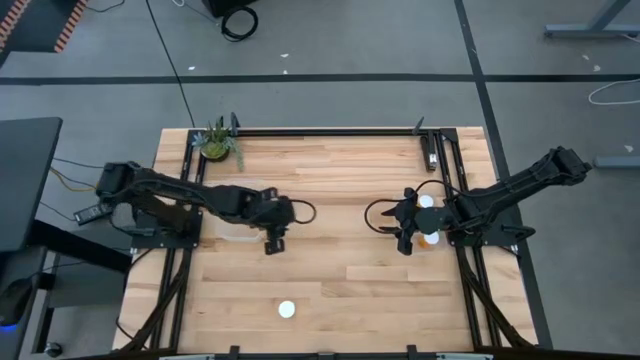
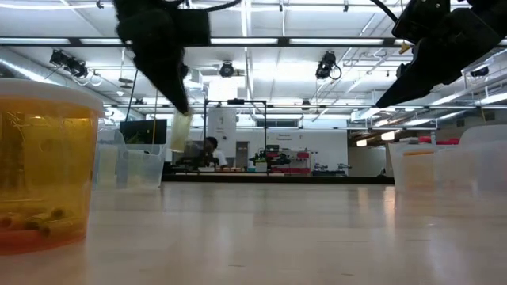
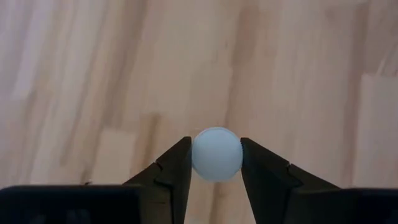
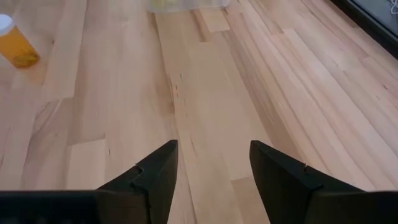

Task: Pick and place medicine bottles into bin by pill shape (circle, oval)
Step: Put the yellow pill bottle into the left transparent bin

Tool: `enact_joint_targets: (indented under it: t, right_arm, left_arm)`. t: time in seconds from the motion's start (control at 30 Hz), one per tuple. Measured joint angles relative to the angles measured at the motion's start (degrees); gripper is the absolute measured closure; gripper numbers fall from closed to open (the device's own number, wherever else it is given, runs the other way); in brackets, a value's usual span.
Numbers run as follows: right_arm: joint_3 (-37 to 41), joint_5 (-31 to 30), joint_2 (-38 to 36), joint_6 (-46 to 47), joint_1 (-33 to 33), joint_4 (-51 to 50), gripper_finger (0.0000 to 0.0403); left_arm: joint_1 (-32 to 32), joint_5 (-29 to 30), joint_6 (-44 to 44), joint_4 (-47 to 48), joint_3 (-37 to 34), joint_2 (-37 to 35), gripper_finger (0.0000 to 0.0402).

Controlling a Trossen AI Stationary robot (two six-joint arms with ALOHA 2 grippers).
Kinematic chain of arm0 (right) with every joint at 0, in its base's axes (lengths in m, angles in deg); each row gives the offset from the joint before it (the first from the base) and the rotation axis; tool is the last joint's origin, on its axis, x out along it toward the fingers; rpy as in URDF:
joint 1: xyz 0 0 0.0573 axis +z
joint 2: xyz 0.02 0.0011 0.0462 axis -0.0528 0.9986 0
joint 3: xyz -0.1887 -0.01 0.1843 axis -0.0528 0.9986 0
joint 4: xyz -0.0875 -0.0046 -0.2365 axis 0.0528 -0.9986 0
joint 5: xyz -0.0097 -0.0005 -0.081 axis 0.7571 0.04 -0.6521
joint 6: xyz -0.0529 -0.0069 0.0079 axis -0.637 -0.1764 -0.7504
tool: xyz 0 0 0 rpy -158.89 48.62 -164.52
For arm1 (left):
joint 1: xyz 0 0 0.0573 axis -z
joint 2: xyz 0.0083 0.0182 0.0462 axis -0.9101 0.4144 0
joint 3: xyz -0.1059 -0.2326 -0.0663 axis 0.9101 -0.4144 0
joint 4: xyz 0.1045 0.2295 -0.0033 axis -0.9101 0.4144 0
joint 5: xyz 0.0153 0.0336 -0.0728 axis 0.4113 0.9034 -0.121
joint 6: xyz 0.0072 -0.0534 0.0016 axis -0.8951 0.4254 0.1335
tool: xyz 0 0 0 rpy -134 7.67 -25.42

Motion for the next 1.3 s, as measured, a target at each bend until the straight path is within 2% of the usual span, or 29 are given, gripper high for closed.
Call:
enact_joint_targets:
  t: [0.4,0.67,1.0,1.3]
  right_arm:
    - [0.0,-0.02,0.0,-0.07,-0.02,1.12,0.0196]
    - [0.0,-0.02,-0.02,0.07,-0.02,1.26,0.0196]
    - [0.0,-0.02,-0.02,0.02,-0.02,1.33,0.0196]
    - [0.0,-0.02,-0.02,0.02,-0.02,1.4,0.0196]
  left_arm:
    - [-0.04,9.35,6.59,1.12,-10.69,-16.54,0.0265]
    - [-0.04,14.36,11.42,2.91,-15.87,-23.59,0.0271]
    - [-0.15,18.66,17.75,1.77,-22.82,-25.2,0.0264]
    - [-0.15,18.91,19.43,-6.03,-28.59,-25.2,0.026]
